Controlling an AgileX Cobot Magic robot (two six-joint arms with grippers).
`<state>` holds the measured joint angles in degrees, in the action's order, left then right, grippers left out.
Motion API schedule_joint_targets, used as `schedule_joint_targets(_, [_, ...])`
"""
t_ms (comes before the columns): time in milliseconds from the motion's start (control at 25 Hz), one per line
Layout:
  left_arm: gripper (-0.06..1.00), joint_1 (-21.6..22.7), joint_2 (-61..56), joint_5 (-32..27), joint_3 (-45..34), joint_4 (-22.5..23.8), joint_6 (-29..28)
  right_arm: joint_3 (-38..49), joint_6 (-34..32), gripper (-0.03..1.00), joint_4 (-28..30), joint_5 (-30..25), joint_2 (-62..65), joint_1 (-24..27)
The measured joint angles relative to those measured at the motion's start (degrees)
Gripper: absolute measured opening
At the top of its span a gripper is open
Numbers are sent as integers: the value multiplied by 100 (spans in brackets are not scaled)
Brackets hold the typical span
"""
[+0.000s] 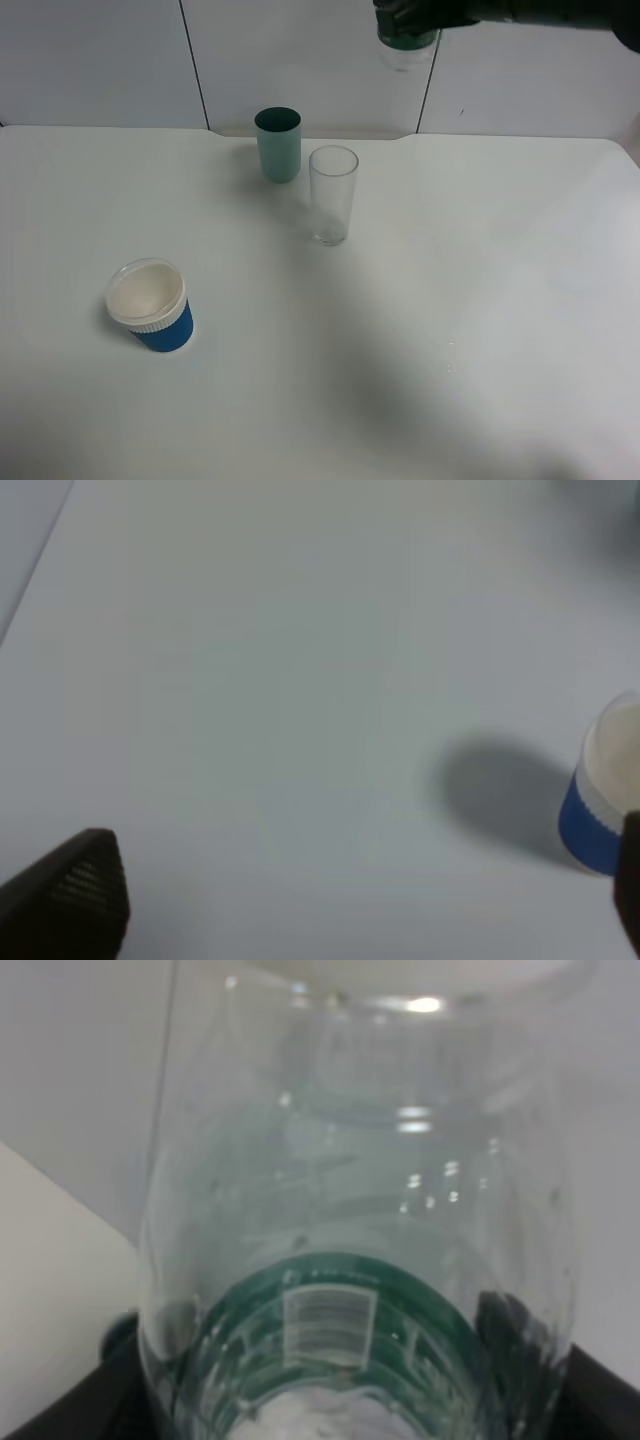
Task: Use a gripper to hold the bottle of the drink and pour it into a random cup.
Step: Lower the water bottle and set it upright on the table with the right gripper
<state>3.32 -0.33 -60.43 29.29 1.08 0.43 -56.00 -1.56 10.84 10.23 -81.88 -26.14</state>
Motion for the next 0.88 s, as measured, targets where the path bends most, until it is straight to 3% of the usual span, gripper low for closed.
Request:
schedule_joint_targets(200, [98,0,0,0,0,0,0,756,-49,56,-6,354,13,357])
schedule_joint_targets(520, [98,0,0,0,0,0,0,1478,-49,56,-1,1902,-445,470])
schedule_joint_targets(880, [98,0,0,0,0,0,0,1567,-44,56,-48,2378,-1439,470])
